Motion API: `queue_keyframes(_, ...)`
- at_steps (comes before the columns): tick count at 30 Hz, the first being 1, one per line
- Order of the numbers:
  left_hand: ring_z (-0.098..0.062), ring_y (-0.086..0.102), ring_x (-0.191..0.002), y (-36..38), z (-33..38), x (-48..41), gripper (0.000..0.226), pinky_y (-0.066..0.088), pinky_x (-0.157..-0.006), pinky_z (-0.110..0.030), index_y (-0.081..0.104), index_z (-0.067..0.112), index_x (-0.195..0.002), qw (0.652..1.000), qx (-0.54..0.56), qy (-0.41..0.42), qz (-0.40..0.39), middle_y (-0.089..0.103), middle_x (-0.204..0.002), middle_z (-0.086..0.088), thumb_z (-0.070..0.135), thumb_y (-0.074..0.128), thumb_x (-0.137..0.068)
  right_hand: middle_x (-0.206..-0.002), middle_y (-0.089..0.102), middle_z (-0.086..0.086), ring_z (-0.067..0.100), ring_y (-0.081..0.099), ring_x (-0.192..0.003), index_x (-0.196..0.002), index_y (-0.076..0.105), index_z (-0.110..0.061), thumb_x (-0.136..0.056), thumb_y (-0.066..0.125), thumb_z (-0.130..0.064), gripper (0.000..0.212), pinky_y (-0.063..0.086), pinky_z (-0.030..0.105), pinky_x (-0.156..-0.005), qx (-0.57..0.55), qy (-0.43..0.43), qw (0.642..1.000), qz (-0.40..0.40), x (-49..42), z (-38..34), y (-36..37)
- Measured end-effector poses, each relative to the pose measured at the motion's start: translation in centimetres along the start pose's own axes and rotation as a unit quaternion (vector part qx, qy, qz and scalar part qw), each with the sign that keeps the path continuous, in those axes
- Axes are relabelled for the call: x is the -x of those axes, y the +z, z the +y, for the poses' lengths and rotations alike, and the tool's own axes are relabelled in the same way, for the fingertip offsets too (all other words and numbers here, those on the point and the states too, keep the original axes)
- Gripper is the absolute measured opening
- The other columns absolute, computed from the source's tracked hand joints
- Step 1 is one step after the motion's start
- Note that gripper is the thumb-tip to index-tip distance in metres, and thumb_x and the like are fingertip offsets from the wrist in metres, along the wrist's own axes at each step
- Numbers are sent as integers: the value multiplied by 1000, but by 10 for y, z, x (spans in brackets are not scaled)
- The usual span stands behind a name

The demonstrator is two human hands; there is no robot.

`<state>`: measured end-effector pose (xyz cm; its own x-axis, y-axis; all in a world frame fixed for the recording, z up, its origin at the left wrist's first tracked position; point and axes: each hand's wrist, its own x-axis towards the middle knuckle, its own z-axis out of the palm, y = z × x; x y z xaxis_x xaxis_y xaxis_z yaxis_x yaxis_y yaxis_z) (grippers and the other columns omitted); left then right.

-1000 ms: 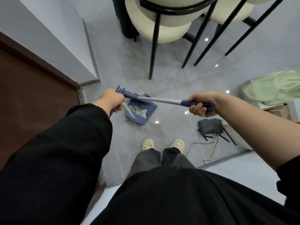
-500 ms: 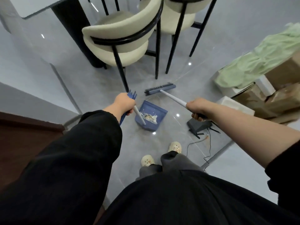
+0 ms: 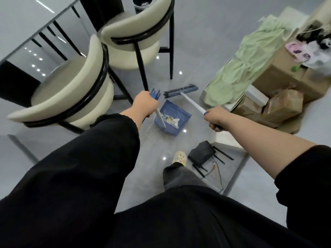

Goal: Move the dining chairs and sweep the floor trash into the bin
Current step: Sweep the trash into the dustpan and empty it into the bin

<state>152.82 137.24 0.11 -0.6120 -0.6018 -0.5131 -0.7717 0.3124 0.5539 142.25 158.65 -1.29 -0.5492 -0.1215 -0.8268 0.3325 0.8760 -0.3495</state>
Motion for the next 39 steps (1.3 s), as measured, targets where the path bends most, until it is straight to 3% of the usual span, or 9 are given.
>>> queue_keyframes(10,-33,63,-80,8,172,-149,23,52,-69,-33,46,18,-62,997,-48,57,0,58,-80,-9,9,51,-82,-60,44,12,20,40,-44,-113,59,2,-95,40,-7,27,32,21,-40,27,-46,998,29,-100,-86,-136)
queue_keyframes(12,-34,67,-89,7,205,-182,10,54,-71,-34,56,12,-74,995,-71,71,-7,60,-82,-11,9,51,-82,-60,42,12,20,39,-44,-102,57,-3,-95,38,-8,20,31,21,-40,35,-46,997,42,-123,-107,-160)
queue_keyframes(15,-33,63,-91,5,247,-235,18,49,-71,-32,62,2,-97,991,-97,88,-19,62,-90,-15,7,49,-85,-63,40,10,19,38,-45,-100,54,-8,-95,36,-6,19,29,17,-36,13,-33,998,47,-162,-139,-192)
queue_keyframes(18,-26,56,-72,-3,291,-305,7,43,-60,-28,51,4,-79,987,-107,109,-41,55,-81,-12,3,47,-85,-63,41,9,16,36,-45,-111,57,-12,-96,36,-8,27,27,12,-35,-27,-4,998,55,-207,-186,-228)
queue_keyframes(20,-22,50,-61,-10,323,-354,22,38,-51,-25,40,12,-64,987,-108,110,-51,51,-71,-8,4,48,-84,-62,41,9,17,37,-44,-115,57,-8,-96,35,-7,30,28,15,-38,-34,8,998,57,-234,-220,-252)
queue_keyframes(26,-17,45,-51,-32,405,-463,27,30,-42,-22,36,14,-63,985,-120,107,-70,44,-61,-3,3,45,-86,-60,43,12,19,39,-44,-114,56,-7,-95,34,-3,29,29,20,-44,-47,16,995,86,-304,-310,-320)
queue_keyframes(32,-18,45,-53,-56,468,-558,24,35,-46,-25,41,12,-63,990,-101,92,-38,45,-60,-3,4,46,-85,-59,41,10,18,37,-41,-102,49,-10,-90,38,-2,17,29,15,-32,-10,28,997,78,-384,-398,-386)
queue_keyframes(35,-22,49,-54,-66,488,-602,6,34,-43,-24,50,5,-78,995,-75,63,-25,47,-62,-4,2,46,-83,-57,47,13,19,40,-42,-107,54,-4,-91,39,-4,22,31,13,-30,20,22,998,55,-426,-442,-407)
queue_keyframes(39,-28,53,-69,-88,515,-670,10,38,-52,-26,54,6,-77,999,-38,5,26,55,-70,-3,3,46,-83,-62,49,14,22,46,-46,-120,53,3,-91,40,-5,33,35,22,-38,105,-21,994,27,-492,-521,-442)
